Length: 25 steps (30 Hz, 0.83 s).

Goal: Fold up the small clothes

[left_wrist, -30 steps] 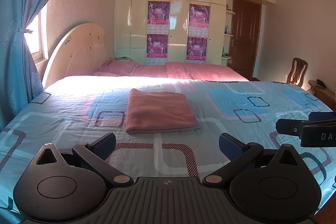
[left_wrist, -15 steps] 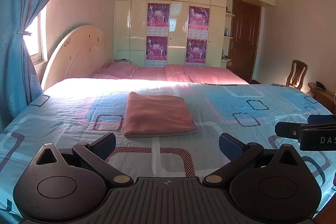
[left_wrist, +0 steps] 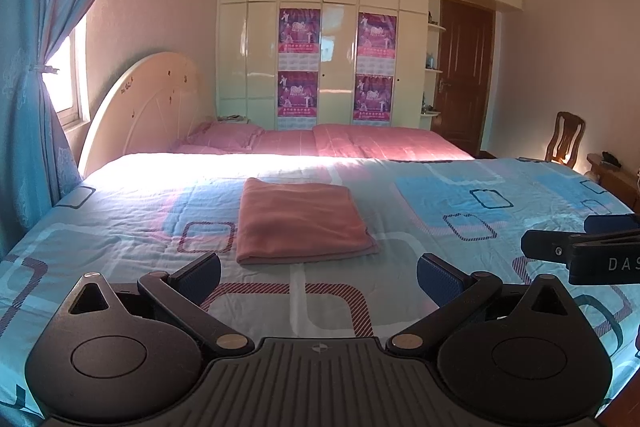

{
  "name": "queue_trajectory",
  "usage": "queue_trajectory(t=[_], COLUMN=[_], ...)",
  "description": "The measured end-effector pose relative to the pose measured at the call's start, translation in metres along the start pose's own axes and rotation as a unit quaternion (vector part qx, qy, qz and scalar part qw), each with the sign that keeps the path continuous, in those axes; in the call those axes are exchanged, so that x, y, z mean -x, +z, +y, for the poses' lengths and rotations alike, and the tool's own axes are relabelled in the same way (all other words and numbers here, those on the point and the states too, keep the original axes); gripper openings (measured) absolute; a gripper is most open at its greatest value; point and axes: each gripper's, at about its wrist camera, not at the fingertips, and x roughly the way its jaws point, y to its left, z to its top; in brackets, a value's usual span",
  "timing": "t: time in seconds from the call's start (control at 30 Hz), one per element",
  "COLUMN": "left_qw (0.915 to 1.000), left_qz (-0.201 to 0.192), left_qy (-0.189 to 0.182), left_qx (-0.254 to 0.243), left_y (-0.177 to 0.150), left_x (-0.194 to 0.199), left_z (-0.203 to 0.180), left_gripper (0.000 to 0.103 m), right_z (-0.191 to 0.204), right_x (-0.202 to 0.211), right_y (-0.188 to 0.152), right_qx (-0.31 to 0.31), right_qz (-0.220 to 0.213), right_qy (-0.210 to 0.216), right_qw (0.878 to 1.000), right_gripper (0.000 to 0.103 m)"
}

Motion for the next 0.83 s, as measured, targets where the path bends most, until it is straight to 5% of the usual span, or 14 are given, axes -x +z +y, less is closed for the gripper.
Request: queue_trajectory(t=[0.83], left_qw=[0.9999], left_qz=[-0.006], left_qy=[0.013], left_qx=[0.002], left_y=[-0.003], left_x=[-0.002], left_z=[0.002], left_gripper=[0.103], right_z=[-0.010], right_x=[-0.009], right_y=[-0.008], right_qx=[0.003], right_qz=[0.005], right_qy=[0.016], right_qw=[1.000], right_gripper=[0.103])
